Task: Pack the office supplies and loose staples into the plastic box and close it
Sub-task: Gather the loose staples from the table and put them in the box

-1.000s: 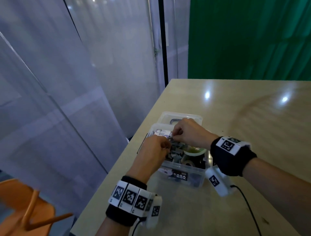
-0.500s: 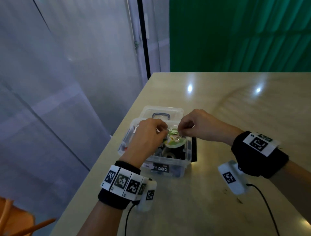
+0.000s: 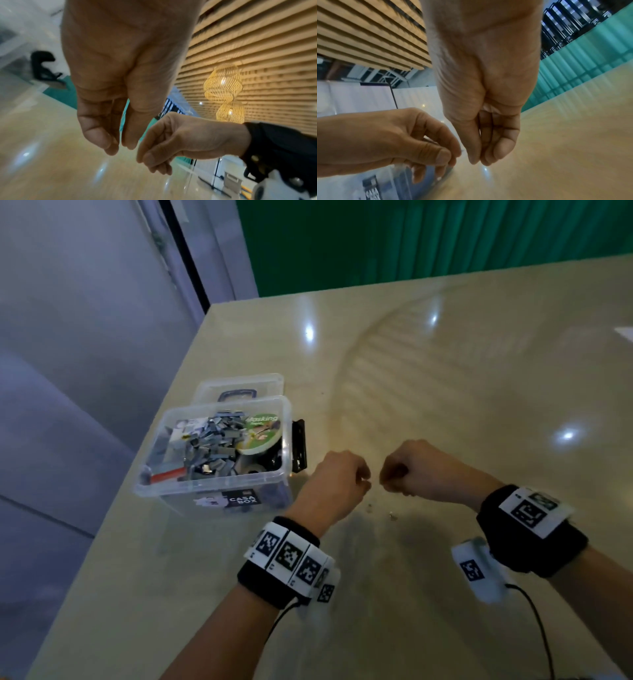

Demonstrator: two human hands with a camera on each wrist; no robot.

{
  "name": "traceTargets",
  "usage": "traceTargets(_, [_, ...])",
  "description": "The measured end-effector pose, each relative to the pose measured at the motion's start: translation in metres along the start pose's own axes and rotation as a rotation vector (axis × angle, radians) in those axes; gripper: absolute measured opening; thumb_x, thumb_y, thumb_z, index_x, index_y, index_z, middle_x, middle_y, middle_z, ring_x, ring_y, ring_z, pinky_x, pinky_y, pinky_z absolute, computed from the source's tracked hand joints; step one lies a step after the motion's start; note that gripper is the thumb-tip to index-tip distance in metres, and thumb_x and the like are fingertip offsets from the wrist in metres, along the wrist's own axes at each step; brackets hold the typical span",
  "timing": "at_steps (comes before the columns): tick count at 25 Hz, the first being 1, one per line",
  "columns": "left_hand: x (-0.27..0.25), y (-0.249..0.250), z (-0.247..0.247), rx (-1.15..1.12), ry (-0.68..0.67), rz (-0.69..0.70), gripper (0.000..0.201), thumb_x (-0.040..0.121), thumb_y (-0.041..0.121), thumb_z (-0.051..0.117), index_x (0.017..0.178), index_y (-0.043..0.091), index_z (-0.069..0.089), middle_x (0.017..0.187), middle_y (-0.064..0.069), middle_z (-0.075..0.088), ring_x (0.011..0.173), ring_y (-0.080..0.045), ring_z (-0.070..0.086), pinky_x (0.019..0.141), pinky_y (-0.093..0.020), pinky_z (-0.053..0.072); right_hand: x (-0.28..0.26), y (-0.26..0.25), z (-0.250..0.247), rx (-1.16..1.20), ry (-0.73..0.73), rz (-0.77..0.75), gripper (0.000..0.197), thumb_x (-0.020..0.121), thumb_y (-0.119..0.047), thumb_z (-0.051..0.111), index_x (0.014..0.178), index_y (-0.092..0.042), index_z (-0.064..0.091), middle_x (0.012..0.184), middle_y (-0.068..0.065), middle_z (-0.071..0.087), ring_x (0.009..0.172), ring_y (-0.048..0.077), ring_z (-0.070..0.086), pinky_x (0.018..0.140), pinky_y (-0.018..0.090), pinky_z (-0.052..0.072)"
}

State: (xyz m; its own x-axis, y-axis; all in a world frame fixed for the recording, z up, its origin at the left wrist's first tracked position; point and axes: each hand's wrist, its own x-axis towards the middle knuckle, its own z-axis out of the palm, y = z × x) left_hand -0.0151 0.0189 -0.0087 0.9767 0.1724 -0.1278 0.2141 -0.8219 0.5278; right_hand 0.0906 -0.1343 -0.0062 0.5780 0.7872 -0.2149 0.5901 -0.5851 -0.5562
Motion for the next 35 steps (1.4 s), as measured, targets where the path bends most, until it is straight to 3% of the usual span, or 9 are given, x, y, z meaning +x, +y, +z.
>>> traceTargets(5, [0.005,-0.020,0.047,0.076,-0.096,-0.081,0.025,0.090,0.026,0.070,0.114,0.019,0.072,0.107,-0.004,0.068,0.098,-0.022,0.065,0.090,-0.037,0.055,-0.022,0.036,0.033,-0.029,-0.036,0.052,0.005,0.082,-0.022,0.081,0.085,-0.019,0.079,0.076,-0.013,0.070,0.068,-0.003,0.065,0.055,0.010,0.047])
traceTargets(7, [0.004,-0.021,0.059,0.124,-0.061,-0.087,0.008,0.088,0.027,0.069,0.093,0.023,0.073,0.089,-0.001,0.066,0.084,-0.024,0.066,0.077,-0.035,0.056,-0.024,0.041,0.044,-0.058,0.015,0.051,0.010,0.081,-0.024,0.081,0.080,-0.015,0.077,0.074,-0.004,0.070,0.067,0.004,0.065,0.054,0.016,0.046])
traceTargets(9, [0.003,-0.022,0.067,0.179,-0.013,-0.093,0.011,0.086,0.025,0.068,0.075,0.023,0.068,0.074,0.001,0.061,0.073,-0.022,0.064,0.066,-0.031,0.052,-0.024,0.042,0.053,-0.100,0.076,0.031,0.015,0.080,-0.022,0.079,0.074,-0.010,0.073,0.072,0.002,0.069,0.065,0.010,0.063,0.053,0.019,0.042])
traceTargets(14, [0.005,-0.022,0.069,0.115,-0.032,-0.135,0.019,0.089,0.014,0.063,0.095,0.025,0.077,0.096,0.000,0.071,0.087,-0.019,0.067,0.084,-0.033,0.057,-0.025,0.045,0.062,-0.118,0.127,-0.033,0.016,0.084,-0.018,0.072,0.071,-0.009,0.069,0.073,0.002,0.065,0.066,0.013,0.058,0.057,0.027,0.045])
traceTargets(18, [0.005,-0.013,0.067,0.105,-0.058,-0.152,0.016,0.094,0.015,0.062,0.103,0.016,0.075,0.102,-0.005,0.068,0.091,-0.022,0.066,0.087,-0.036,0.057,-0.025,0.045,0.063,-0.166,0.053,-0.031,0.018,0.091,-0.026,0.065,0.077,-0.023,0.055,0.080,-0.008,0.051,0.074,0.013,0.052,0.064,0.025,0.038])
traceTargets(23, [-0.003,-0.013,0.066,0.079,-0.035,-0.057,0.018,0.094,0.021,0.062,0.107,0.016,0.073,0.107,-0.005,0.068,0.095,-0.023,0.066,0.087,-0.039,0.056,-0.042,0.045,0.042,-0.103,0.010,-0.039,0.007,0.087,-0.016,0.068,0.081,-0.018,0.071,0.078,-0.007,0.067,0.070,0.005,0.063,0.064,0.026,0.053])
traceTargets(28, [-0.012,-0.013,0.064,0.097,-0.044,0.004,0.010,0.084,0.016,0.072,0.088,0.024,0.078,0.090,0.002,0.067,0.087,-0.018,0.065,0.078,-0.030,0.055,-0.060,0.047,0.044,-0.043,0.050,-0.004,0.010,0.087,-0.012,0.070,0.096,-0.015,0.073,0.088,-0.005,0.068,0.080,0.007,0.064,0.072,0.027,0.055])
traceTargets(32, [-0.012,-0.015,0.063,0.052,-0.067,-0.010,0.011,0.085,0.013,0.072,0.088,0.022,0.079,0.093,0.002,0.071,0.088,-0.017,0.066,0.084,-0.031,0.055,-0.065,0.054,0.049,-0.055,0.095,0.016,0.024,0.090,-0.027,0.072,0.112,-0.016,0.070,0.092,-0.005,0.064,0.078,0.005,0.058,0.065,0.012,0.040])
traceTargets(35, [-0.009,-0.015,0.066,0.081,-0.078,-0.010,0.010,0.088,0.015,0.071,0.093,0.020,0.078,0.096,-0.001,0.071,0.090,-0.019,0.066,0.087,-0.034,0.056,-0.065,0.048,0.059,-0.109,0.102,-0.011,0.014,0.087,-0.016,0.067,0.097,-0.011,0.075,0.093,0.002,0.067,0.082,0.014,0.060,0.070,0.026,0.048])
